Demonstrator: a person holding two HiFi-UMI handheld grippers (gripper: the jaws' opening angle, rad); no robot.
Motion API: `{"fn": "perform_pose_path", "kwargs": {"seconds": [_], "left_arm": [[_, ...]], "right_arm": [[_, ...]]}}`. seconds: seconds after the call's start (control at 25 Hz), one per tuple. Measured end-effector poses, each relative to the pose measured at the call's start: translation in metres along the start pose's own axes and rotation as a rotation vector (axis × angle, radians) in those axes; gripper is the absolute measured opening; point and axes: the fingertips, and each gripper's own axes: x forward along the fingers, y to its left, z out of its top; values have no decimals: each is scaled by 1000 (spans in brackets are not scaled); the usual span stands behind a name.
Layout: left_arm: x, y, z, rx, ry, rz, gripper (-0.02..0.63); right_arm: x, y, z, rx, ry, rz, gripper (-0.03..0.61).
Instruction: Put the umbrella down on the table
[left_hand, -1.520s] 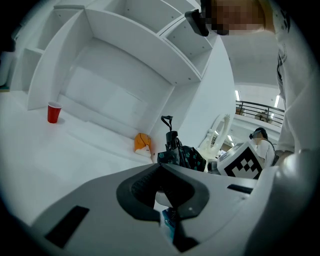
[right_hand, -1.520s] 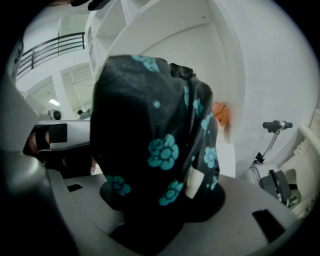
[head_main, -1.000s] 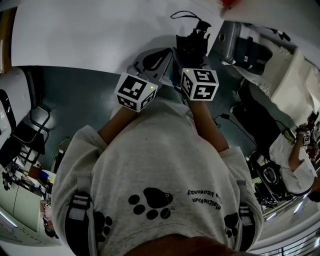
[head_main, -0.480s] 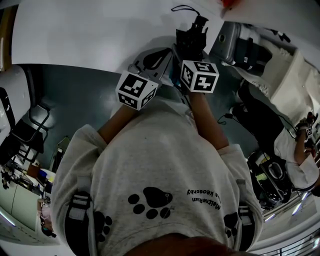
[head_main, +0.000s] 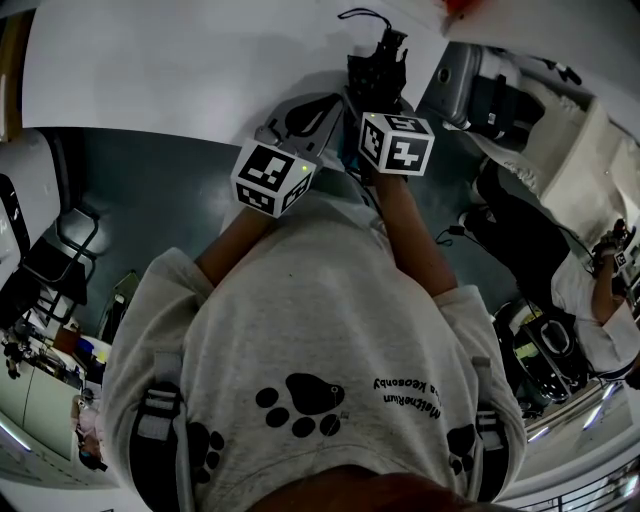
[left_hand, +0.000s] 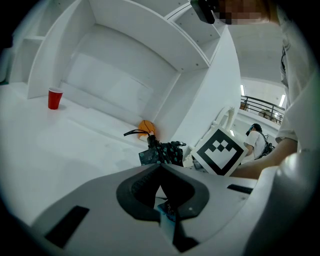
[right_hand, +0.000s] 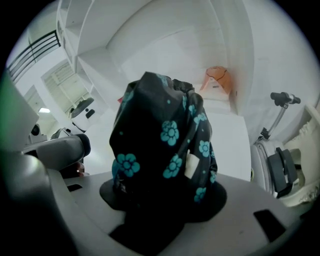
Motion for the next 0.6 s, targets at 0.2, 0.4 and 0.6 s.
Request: {"fn": "perform_pose_path", "kwargs": {"seconds": [0.2, 0.4, 0.6], "left_arm": [[-1, 3, 5, -4, -2, 3, 17], [1, 3, 5, -5, -3, 3, 17], [-3, 3, 5, -5, -6, 4, 17]], "right_arm": [[5, 1, 0, 16, 44, 15, 256], [7, 0, -2, 10, 74, 10, 256], [8, 6, -2, 5, 81, 7, 278]]}}
